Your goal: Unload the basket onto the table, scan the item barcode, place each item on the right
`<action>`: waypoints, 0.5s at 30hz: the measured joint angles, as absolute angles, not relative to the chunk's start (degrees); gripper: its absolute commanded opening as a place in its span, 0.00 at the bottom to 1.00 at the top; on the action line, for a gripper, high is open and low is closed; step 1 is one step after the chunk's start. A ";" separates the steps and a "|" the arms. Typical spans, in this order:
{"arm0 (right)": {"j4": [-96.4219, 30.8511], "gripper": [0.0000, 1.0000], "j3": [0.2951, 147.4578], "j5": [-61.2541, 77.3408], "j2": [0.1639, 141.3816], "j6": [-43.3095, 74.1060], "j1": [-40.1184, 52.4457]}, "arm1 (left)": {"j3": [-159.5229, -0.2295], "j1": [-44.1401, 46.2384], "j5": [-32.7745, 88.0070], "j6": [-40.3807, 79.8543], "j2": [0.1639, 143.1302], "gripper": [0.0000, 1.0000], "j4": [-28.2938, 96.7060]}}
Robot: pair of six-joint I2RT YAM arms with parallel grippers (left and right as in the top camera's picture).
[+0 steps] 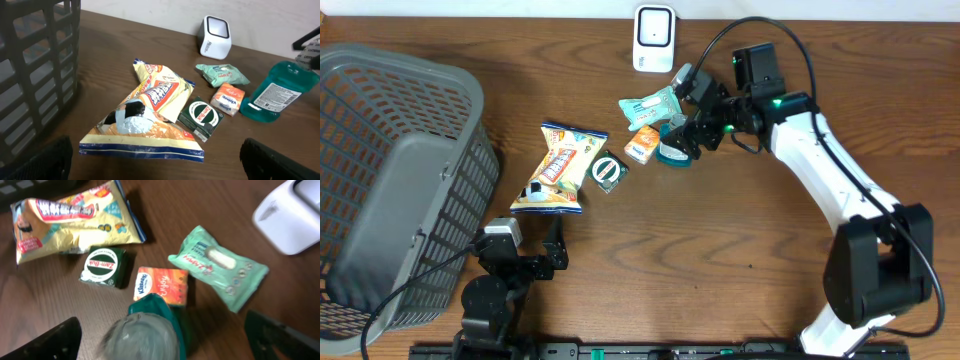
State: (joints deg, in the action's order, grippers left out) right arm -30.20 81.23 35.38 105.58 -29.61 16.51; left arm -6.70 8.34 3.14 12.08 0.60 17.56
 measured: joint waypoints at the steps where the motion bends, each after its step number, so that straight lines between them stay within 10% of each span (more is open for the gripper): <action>1: -29.80 0.95 81.21 35.79 106.15 -29.39 16.56 | -6.70 8.34 3.11 12.08 0.60 0.98 17.58; 15: -24.82 0.71 81.36 34.46 111.48 -28.34 20.64 | -6.70 8.34 3.11 12.10 0.60 0.98 17.56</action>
State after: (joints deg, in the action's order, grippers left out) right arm -24.82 81.36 34.46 111.48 -28.34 20.64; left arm -6.70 8.34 3.11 12.10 0.60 17.56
